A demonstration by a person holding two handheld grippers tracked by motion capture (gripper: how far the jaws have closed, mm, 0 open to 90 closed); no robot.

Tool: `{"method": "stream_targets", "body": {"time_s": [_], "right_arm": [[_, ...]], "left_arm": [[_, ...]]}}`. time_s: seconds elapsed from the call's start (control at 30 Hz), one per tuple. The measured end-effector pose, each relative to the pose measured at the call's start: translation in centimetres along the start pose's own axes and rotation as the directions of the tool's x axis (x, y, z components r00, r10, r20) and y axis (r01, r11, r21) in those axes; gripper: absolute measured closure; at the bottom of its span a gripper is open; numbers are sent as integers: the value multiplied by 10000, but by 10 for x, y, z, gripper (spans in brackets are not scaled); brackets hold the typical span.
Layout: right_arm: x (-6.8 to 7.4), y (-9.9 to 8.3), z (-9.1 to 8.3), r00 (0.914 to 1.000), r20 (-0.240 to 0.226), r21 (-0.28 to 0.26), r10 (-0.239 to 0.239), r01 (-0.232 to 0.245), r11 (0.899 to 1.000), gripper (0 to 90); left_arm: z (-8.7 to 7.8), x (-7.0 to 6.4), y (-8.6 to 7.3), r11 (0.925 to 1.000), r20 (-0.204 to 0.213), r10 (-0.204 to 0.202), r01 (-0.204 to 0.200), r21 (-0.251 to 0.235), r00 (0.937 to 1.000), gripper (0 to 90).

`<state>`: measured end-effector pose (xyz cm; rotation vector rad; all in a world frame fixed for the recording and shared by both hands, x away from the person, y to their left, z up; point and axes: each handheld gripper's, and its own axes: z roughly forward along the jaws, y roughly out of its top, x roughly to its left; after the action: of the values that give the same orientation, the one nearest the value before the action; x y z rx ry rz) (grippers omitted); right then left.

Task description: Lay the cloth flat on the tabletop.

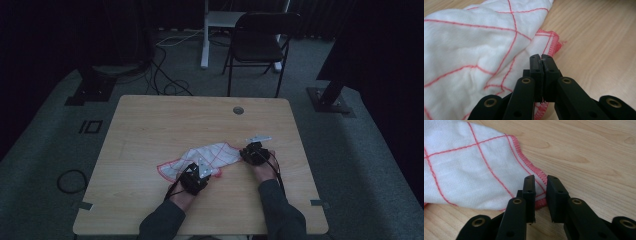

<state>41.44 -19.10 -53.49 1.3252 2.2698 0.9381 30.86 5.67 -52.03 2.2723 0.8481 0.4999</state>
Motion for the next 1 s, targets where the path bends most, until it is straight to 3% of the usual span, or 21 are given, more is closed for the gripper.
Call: {"method": "stream_targets", "body": {"time_s": [0.33,0.57,0.67,1.0], "right_arm": [[-2,0,0,9999,136,20,30,-31,10000,791],[-6,-1,-1,9995,315,82,84,-87,9999,799],[-8,-2,-1,9994,320,86,106,-108,9999,795],[-5,-2,-3,9993,369,156,12,-17,9999,789]], "left_arm": [[-28,-1,-27,9992,266,-239,247,-302,9994,891],[-40,-1,-49,9983,382,-503,513,-272,9980,891],[-44,-2,-56,9987,462,-442,452,-217,9980,891],[-63,-15,-60,9978,745,-180,226,-616,9971,891]]}}
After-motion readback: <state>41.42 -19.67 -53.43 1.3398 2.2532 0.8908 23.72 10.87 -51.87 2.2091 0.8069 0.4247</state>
